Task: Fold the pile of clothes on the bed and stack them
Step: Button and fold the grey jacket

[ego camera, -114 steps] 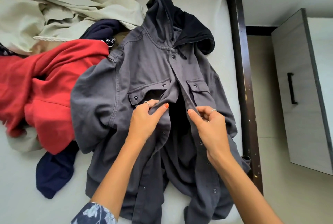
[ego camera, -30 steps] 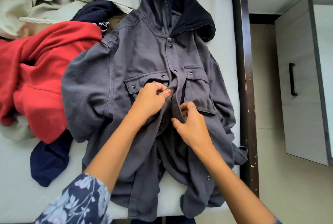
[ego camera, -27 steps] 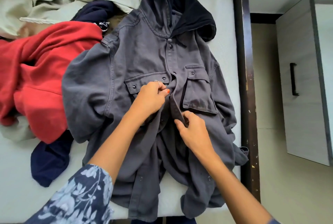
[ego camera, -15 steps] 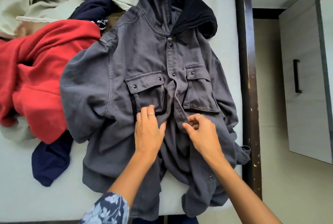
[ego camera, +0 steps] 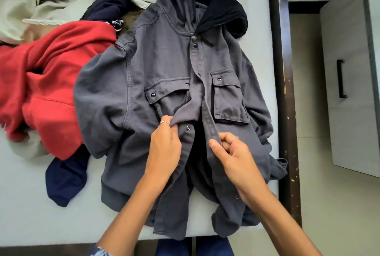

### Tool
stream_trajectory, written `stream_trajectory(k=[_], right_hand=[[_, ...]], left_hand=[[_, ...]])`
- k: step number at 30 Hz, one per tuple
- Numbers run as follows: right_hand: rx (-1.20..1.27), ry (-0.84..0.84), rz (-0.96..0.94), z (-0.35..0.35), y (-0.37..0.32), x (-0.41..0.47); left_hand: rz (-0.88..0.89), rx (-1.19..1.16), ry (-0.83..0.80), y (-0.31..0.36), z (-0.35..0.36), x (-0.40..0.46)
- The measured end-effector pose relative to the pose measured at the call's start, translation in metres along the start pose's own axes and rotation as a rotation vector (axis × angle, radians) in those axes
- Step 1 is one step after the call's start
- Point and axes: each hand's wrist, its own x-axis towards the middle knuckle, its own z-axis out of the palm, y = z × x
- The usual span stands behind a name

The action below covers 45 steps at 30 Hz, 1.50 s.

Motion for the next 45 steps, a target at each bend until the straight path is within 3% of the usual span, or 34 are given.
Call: stream_trajectory(k=[5, 11, 14, 24, 37, 45], right_hand=[[0.044, 0.015, 0.032, -0.002, 0.001, -0.001], [-0.162, 0.395, -0.129, 0.017, -0.001, 0.004], [-0.234, 0.498, -0.215, 0.035, -0.007, 0.011], [-0.178, 0.442, -0.255, 0.052, 0.0, 0.009], [0.028, 0.397, -0.188, 0.049, 0.008, 0.012], [0.004, 0.398, -0.251, 0.048, 0.014, 0.013]], left_hand=[[0.075, -0.028, -0.076, -0.006, -0.004, 0.002], [0.055, -0.027, -0.066, -0.01, -0.011, 0.007], [0.009, -0.053, -0.115, -0.006, -0.012, 0.007], [-0.104, -0.076, -0.101, 0.002, -0.01, 0.007], [-0.075, -0.041, 0.038, 0.012, 0.004, -0.001], [-0.118, -0.079, 0.08, 0.015, 0.011, -0.003]])
